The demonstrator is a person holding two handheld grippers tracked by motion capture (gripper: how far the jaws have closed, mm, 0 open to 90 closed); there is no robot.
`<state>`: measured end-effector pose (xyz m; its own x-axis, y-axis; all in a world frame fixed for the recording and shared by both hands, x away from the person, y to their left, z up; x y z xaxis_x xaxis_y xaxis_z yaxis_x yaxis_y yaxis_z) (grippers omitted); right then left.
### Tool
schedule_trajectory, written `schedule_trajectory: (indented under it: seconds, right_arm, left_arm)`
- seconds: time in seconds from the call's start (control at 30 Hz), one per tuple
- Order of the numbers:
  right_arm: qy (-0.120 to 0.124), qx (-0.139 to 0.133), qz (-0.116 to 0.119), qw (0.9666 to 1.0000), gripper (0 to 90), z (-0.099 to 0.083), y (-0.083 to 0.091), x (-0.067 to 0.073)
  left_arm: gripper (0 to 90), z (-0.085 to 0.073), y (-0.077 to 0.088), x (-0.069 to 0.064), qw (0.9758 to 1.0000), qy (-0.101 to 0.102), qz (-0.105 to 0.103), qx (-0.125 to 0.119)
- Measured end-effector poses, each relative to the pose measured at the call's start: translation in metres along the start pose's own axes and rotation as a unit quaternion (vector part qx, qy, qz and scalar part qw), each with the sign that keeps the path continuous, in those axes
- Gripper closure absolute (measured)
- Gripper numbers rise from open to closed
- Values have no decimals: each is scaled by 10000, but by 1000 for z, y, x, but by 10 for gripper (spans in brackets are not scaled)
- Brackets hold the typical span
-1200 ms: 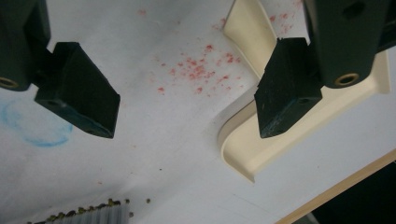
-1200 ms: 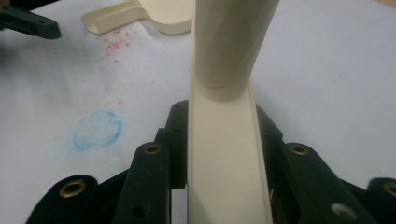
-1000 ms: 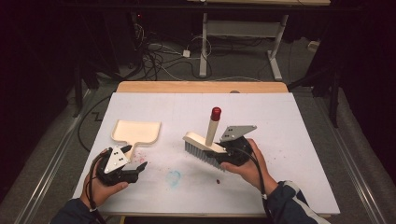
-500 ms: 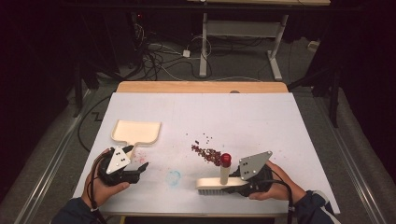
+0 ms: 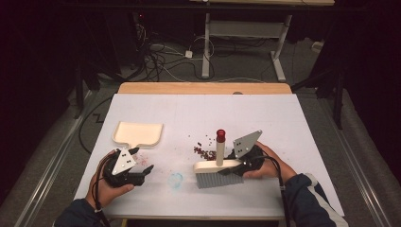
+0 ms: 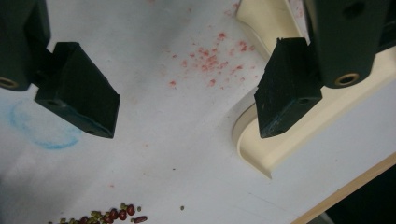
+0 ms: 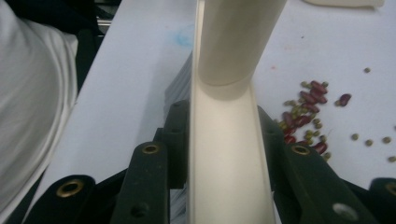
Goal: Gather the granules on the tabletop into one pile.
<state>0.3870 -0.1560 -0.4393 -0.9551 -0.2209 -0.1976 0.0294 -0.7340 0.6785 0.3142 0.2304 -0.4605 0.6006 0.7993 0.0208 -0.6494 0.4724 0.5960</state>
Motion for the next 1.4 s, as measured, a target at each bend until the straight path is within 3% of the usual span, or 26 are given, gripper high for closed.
schedule_trajectory:
  seconds: [0.2, 0.4, 0.5, 0.6, 0.73, 0.83, 0.93, 1.03, 1.27, 1.33, 1.4]
  right_arm:
    - [56, 16, -302, 9995, 671, 4, -3, -20]
    - [7, -45, -550, 9985, 672, 9, -2, -27]
    - [-36, -131, -808, 9966, 672, 14, 4, -29]
    - [-207, -220, -1202, 9923, 671, 16, 12, -36]
    - [-568, -94, -1860, 9809, 671, 16, 18, -50]
    - [-811, 209, -2391, 9674, 671, 12, 17, -66]
    - [-920, 430, -2764, 9557, 672, 7, 13, -79]
    - [-840, 669, -2941, 9497, 672, 2, 2, -91]
    - [-652, 923, -2881, 9509, 673, -9, -24, -101]
    - [-641, 779, -2720, 9570, 673, -9, -26, -98]
    - [-452, 767, -2518, 9637, 673, -8, -27, -92]
  left_arm:
    - [211, 0, -1, -1, 10000, -2, -43, 12]
    - [211, 0, 0, 0, 10000, 2, -39, 6]
    - [211, 0, 0, 0, 10000, 11, -41, -5]
    - [211, 0, 1, 0, 10000, 13, -40, -10]
    - [211, 1, 0, 0, 10000, 14, -27, -8]
    - [211, 1, 0, 2, 10000, 34, -16, -13]
    - [211, 0, 0, 2, 10000, 21, -5, 0]
    - [211, 0, -1, 3, 10000, 41, -11, 6]
    - [211, 0, -2, 6, 10000, 10, 8, 0]
    - [211, -2, -2, 5, 10000, 65, -17, 34]
    - [211, -2, -1, 5, 10000, 61, -8, 42]
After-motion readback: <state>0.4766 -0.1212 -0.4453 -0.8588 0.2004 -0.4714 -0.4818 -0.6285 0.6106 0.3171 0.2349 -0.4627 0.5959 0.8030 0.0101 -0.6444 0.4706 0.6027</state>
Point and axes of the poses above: each handheld gripper's, and its own axes: y roughly backward along the jaws, z roughly out of its top, x roughly to its left, the point moved 1 cm from there along -y, roughly forward along the jaws, and after that the axes turned 14 degrees about y, right-handed, at the moved point
